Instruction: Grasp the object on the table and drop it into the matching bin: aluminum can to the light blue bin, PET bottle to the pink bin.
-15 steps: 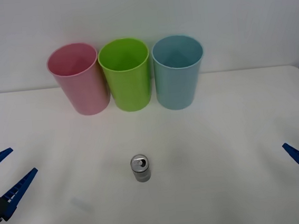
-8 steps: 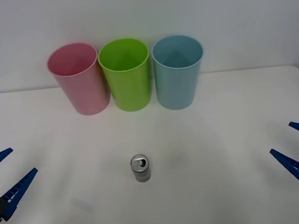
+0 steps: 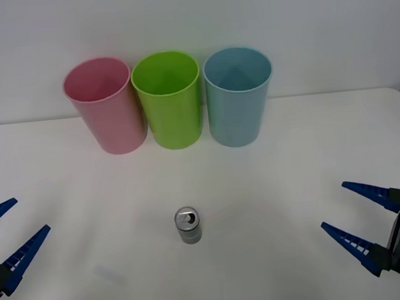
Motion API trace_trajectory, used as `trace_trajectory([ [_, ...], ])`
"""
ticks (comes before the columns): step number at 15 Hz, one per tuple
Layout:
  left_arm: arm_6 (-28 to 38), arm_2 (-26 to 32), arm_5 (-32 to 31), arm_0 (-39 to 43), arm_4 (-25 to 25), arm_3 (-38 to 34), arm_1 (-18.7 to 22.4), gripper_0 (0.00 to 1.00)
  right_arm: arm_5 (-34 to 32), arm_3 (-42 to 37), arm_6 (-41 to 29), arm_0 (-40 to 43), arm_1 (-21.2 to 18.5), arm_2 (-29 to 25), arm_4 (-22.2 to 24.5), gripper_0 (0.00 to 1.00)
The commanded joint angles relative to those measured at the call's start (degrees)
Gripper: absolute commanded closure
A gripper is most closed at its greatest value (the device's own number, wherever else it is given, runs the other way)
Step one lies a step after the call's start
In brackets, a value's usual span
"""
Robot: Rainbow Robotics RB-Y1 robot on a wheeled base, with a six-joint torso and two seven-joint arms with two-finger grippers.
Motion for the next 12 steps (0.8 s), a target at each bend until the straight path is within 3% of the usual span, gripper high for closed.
trace_trajectory([
  [1, 0.0, 0.0, 0.0, 0.0, 0.0, 0.0, 0.0, 0.0, 1.4, 0.0, 1.7, -0.3, 0.0, 4.0, 0.8, 0.0],
  [7, 0.0, 0.0, 0.0, 0.0, 0.0, 0.0, 0.0, 0.0, 9.9, 0.0, 11.9, -1.4, 0.1, 12.7, 1.5, 0.0],
  [12, 0.0, 0.0, 0.0, 0.0, 0.0, 0.0, 0.0, 0.0, 17.4, 0.0, 13.9, -3.2, 0.1, 21.3, 1.7, 0.0],
])
